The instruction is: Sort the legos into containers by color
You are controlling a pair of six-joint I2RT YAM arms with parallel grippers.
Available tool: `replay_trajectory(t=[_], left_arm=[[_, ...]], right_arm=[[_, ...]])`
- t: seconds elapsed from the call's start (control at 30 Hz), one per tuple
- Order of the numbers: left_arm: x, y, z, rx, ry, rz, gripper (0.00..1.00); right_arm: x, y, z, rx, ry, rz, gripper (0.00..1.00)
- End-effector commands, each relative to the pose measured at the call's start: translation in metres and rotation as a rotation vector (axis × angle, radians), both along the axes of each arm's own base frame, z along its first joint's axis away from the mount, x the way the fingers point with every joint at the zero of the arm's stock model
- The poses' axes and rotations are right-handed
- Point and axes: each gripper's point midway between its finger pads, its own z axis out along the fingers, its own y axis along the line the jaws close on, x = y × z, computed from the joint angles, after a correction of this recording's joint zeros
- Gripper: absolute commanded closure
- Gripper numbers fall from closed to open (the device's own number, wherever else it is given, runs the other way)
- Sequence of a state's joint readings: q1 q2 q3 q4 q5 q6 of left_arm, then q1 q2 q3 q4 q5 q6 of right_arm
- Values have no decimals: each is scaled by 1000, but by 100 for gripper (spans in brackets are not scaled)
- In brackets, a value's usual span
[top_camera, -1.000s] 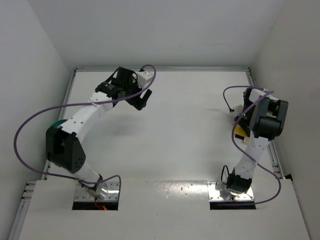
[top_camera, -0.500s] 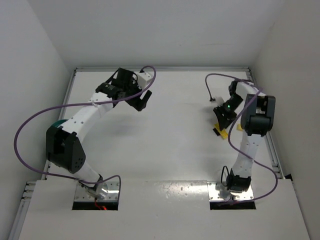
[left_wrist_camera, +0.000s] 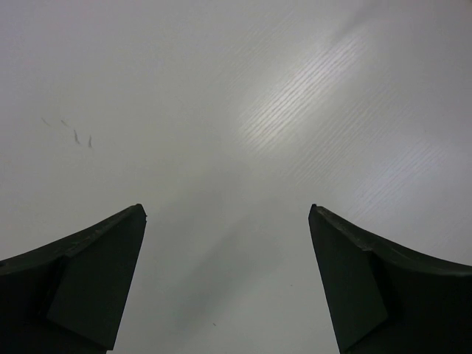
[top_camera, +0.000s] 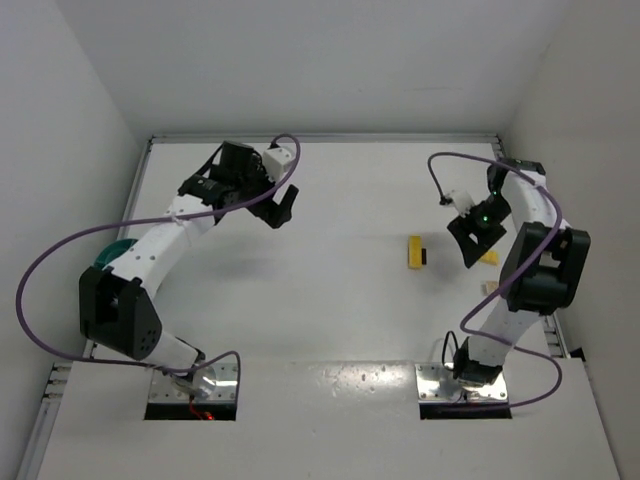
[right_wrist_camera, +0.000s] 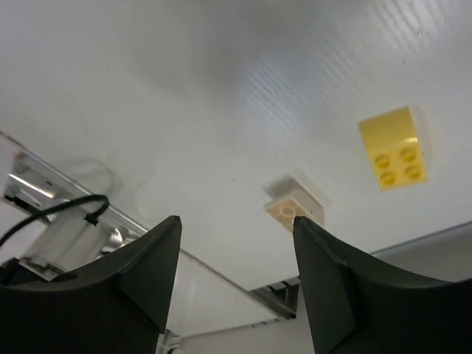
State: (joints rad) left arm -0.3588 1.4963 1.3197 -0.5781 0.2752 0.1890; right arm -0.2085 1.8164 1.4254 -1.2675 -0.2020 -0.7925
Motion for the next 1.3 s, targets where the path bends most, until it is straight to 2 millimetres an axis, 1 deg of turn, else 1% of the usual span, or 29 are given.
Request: replay_trajectory(t=[0.0, 0.03, 0.07, 0.1, 0.13, 0.2, 0.23, 0.27, 0.3, 0.37, 0.43, 0.47, 0.5, 0.53, 0.57, 0.6, 0.63, 0.73, 0.77, 0.8, 0.83, 0.97, 1.07, 1.1, 1.13, 1.17, 1.2, 1.23, 1.27], left_arm=[[2, -4, 31, -80, -95, -19, 1], [0, -6, 31, -88, -92, -29, 1], [-1, -4, 36, -100, -107, -29, 1], [-2, -3, 37, -103, -119, -29, 1], [-3, -8, 41, -126, -136, -51, 1], [-6, -7, 41, -126, -136, -51, 1], [-3, -5, 36, -116, -129, -41, 1], [-1, -1, 36, -115, -129, -30, 1], [0, -2, 31, -111, -116, -30, 1], [1, 1, 32, -127, -115, -44, 1], [-5, -5, 30, -142, -109, -99, 1], [-4, -5, 27, -149, -98, -102, 1], [-5, -6, 28, -150, -102, -118, 1], [-6, -7, 28, -149, -108, -134, 1], [-6, -9, 25, -153, -97, -141, 1], [-4, -5, 25, -152, -98, -130, 1], [-3, -4, 25, -147, -103, -135, 1], [1, -6, 19, -142, -79, -134, 1], [-1, -5, 17, -140, -70, -133, 1], [3, -3, 18, -140, -71, -124, 1], [3, -3, 18, -140, -71, -124, 1], [7, -3, 14, -138, -62, -124, 1], [14, 0, 14, -137, -59, -102, 1], [15, -1, 10, -134, -48, -101, 1], [17, 0, 13, -136, -53, -89, 1], [18, 0, 10, -134, -44, -88, 1], [20, -1, 14, -136, -53, -89, 1], [20, -1, 10, -139, -39, -82, 1], [22, -2, 14, -141, -48, -83, 1]], right_arm=[[-15, -29, 1, -127, -4, 69, 36], [-19, -38, -2, -158, 9, 57, 33], [-21, -44, 1, -185, -10, 48, 31], [-26, -55, -4, -219, -7, 52, 30], [-29, -61, -8, -237, 1, 43, 25], [-40, -74, -12, -294, 35, 22, 21], [-44, -73, -14, -285, 62, 26, 21], [-48, -76, -10, -294, 79, 4, 19], [-50, -77, -10, -285, 78, -10, 19], [-47, -74, -10, -254, 26, -2, 18], [-46, -69, -3, -217, -51, 89, 17], [-43, -66, 1, -196, -88, 131, 17], [-42, -62, 0, -159, -120, 159, 17], [-39, -64, -1, -145, -141, 231, 17], [-40, -59, -1, -114, -143, 267, 17], [-44, -61, -6, -97, -120, 292, 17], [-43, -59, -5, -72, -112, 324, 17], [-35, -66, -16, -43, -99, 426, 17], [-35, -68, -16, -51, -97, 447, 17], [-33, -69, -23, -41, -89, 466, 17], [-30, -73, -23, -49, -89, 508, 17], [-17, -83, -34, -75, -126, 568, 17], [-25, -82, -46, -60, -93, 627, 17], [-25, -85, -48, -72, -92, 641, 17], [-23, -88, -48, -88, -92, 656, 17], [-28, -88, -51, -85, -77, 667, 17], [-32, -90, -53, -92, -57, 684, 18], [-37, -91, -55, -77, -41, 676, 18], [-41, -91, -58, -74, -24, 678, 18]])
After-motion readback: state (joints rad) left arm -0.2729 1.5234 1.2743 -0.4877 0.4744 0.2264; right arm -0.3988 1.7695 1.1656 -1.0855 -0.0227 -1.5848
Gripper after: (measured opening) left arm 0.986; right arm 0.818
